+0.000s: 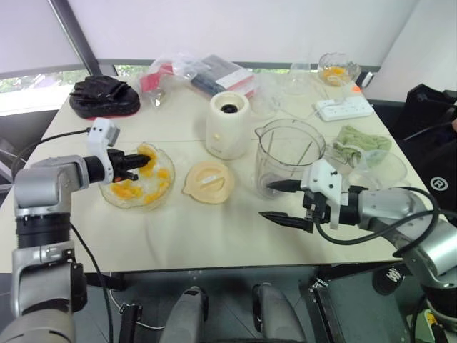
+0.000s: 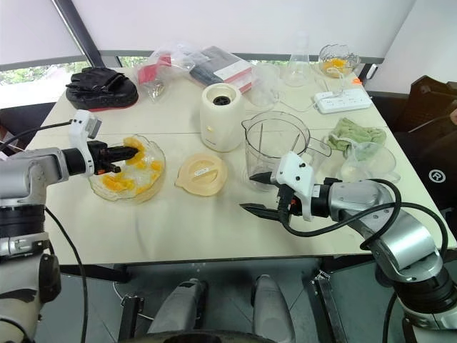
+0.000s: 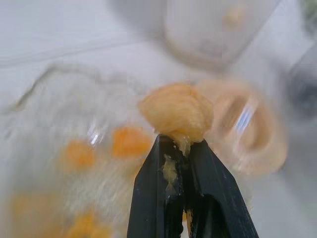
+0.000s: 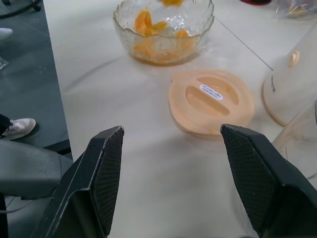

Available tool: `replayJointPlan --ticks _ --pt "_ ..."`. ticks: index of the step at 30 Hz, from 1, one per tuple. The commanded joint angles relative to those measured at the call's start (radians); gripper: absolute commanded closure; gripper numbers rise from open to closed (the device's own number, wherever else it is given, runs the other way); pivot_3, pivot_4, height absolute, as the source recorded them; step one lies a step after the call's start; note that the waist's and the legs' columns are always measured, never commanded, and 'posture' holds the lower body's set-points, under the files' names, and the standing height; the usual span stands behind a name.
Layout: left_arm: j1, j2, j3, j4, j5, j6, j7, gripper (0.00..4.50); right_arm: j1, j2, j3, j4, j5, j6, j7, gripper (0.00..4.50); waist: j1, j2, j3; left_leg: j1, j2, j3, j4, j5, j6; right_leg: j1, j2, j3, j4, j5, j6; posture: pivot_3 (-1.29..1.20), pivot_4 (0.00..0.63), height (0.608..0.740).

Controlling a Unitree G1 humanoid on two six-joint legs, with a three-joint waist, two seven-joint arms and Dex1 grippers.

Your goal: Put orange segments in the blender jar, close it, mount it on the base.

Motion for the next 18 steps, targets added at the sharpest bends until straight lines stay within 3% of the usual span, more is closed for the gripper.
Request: replayJointPlan --ticks 1,7,18 --pt "0.043 -0.037 0.1 -0.067 -0.089 0.027 0.065 4.39 -0.003 0.005 -0.007 -0.013 -0.006 -0.019 0.0 1.22 -0.003 0.0 0.0 0.0 0.0 0.0 0.0 0.0 0.0 0.0 0.0 0.0 0.0 0.0 0.0 0.0 0.15 0.74" --pt "0.112 -0.122 0.232 -0.024 -0.188 0.031 0.184 4.39 0.008 0.028 -0.01 -0.023 -0.02 -0.02 -0.03 1.22 -0.002 0.0 0.0 0.001 0.0 0.0 0.0 0.0 0.0 0.0 0.0 0.0 0.0 0.0 0.0 0.0 0.15 0.74" --pt "0.041 -0.098 0.244 0.015 -0.281 -0.021 0.244 4.39 0.055 0.058 -0.019 -0.064 -0.025 -0.009 -0.091 1.22 0.002 0.0 0.0 0.001 0.0 0.0 0.0 0.0 0.0 0.001 0.0 0.0 0.0 0.0 -0.001 0.0 0.15 0.74"
